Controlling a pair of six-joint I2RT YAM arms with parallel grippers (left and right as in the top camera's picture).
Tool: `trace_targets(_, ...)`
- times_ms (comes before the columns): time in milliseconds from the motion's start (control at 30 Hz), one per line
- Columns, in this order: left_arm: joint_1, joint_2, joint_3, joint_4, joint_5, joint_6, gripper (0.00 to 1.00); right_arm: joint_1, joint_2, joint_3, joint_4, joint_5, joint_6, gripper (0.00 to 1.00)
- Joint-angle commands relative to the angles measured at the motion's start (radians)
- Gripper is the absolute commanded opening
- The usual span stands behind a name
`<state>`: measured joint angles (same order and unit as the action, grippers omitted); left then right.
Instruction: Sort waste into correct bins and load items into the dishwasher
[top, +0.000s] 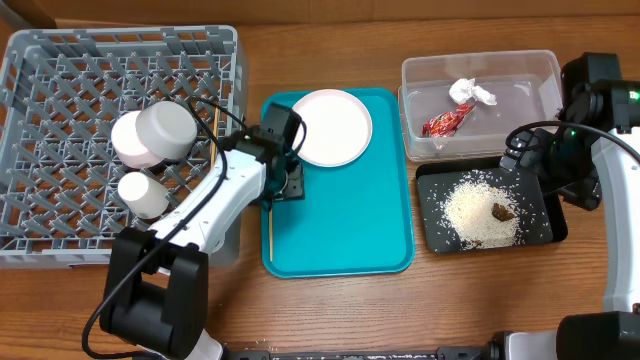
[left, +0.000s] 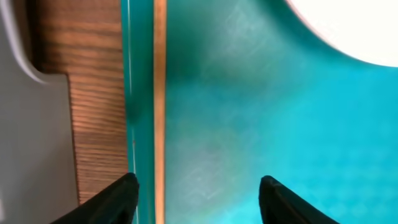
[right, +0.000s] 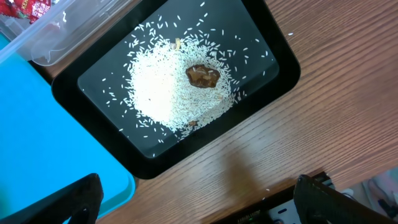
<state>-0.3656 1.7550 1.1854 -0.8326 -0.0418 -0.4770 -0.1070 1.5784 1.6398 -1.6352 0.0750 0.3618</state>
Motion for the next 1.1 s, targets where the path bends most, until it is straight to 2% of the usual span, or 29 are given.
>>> trace_targets(0, -0.003, -0.008, -0.076, 0.045, -0.017, -0.029, 0.66, -0.001, -0.011, 0.01, 0.003, -0.002, -0.002, 1.0)
trace_targets(300, -0.003, -0.001, -0.188, 0.166, -0.013, -0.028, 0.69, -0.001, -0.011, 0.01, 0.002, -0.002, -0.002, 1.0)
trace_targets(567, -0.003, -0.001, -0.188, 0.172, 0.0, -0.028, 0.6, -0.001, -0.011, 0.01, 0.002, -0.002, -0.002, 1.0)
trace_targets(933, 0.0, -0.003, -0.013, 0.035, -0.021, -0.024, 0.61, -0.001, -0.011, 0.01, 0.003, -0.002, -0.002, 1.0)
trace_targets(1067, -0.01, -0.001, 0.008, 0.048, 0.01, -0.024, 0.65, -0.001, -0.011, 0.01, 0.003, -0.002, -0.002, 1.0)
